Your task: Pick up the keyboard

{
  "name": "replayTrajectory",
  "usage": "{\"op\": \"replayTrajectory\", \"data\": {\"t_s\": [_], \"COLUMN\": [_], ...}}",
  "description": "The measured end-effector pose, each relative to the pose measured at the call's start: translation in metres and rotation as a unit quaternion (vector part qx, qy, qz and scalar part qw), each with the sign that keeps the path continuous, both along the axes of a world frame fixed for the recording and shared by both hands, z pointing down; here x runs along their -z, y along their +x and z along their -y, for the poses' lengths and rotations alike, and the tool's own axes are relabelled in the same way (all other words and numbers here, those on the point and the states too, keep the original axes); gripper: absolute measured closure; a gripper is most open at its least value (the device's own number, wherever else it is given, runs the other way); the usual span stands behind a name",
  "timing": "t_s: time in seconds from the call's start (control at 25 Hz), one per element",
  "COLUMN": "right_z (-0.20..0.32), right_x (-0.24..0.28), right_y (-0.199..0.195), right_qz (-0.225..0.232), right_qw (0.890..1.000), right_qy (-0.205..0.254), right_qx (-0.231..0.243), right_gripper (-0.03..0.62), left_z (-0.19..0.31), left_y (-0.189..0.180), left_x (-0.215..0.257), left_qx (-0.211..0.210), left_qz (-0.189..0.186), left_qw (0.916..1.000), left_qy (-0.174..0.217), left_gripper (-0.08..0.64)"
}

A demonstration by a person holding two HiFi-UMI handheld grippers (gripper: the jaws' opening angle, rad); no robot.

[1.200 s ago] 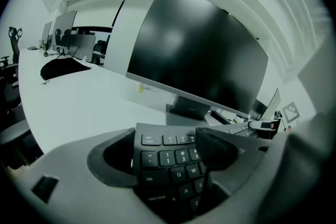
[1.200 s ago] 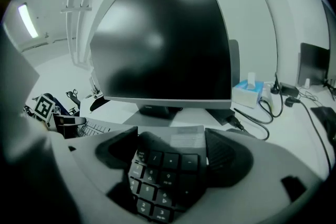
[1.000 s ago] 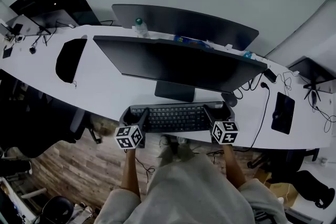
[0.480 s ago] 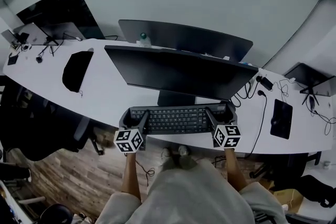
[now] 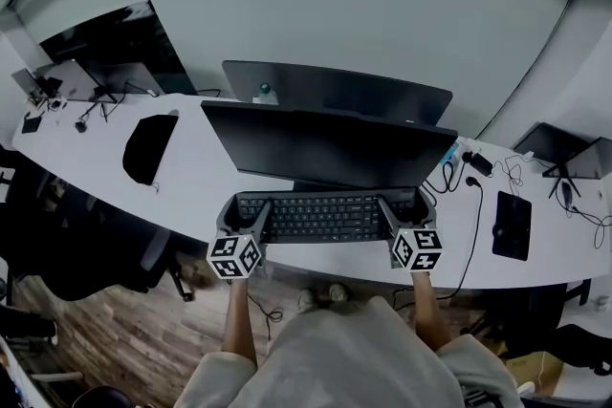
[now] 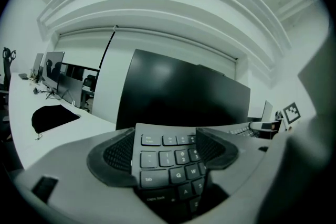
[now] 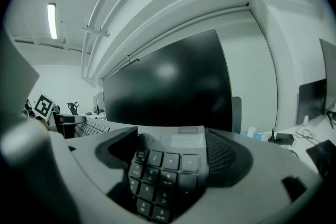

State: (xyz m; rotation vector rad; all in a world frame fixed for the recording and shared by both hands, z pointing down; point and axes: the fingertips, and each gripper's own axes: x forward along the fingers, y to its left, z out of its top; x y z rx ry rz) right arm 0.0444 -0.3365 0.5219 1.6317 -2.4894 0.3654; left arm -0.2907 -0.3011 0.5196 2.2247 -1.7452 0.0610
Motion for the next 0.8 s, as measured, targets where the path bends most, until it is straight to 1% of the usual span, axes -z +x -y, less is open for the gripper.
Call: {"op": "replayTrajectory", "data": {"t_s": [0.16,0.4,0.64,0.8], "right_z": [0.0,-0.001,-0.001,-0.002], "right_x": [0.015,0.03,0.037,0.035], "right_y": [0.001,0.002,0.001,0.002], "right_qz": [0.003,0.0,0.001,0.001], "right_qw": [1.0,0.999,0.999,0.999], "right_qy": [0.017,0.038,0.047,0.046], "right_qx": [-0.002,-0.001,0.0,0.0], "right_gripper": [0.206,0.206,0.206,0.206], "left_z": [0.001,-0.001,-0.002,-0.002], "left_y": [0.001,0.002,0.001,0.003], "left_x": [0.016,0.028,0.036,0.034], "left_qx": [-0.001,0.0,0.002,0.001], "left_qz": [0.003,0.0,0.001,0.001], "left_qw": [0.9998,0.9994,0.9991,0.9993], "left_qy": [0.018,0.034,0.041,0.038], "left_gripper": [0.224,0.224,0.224,0.224]}}
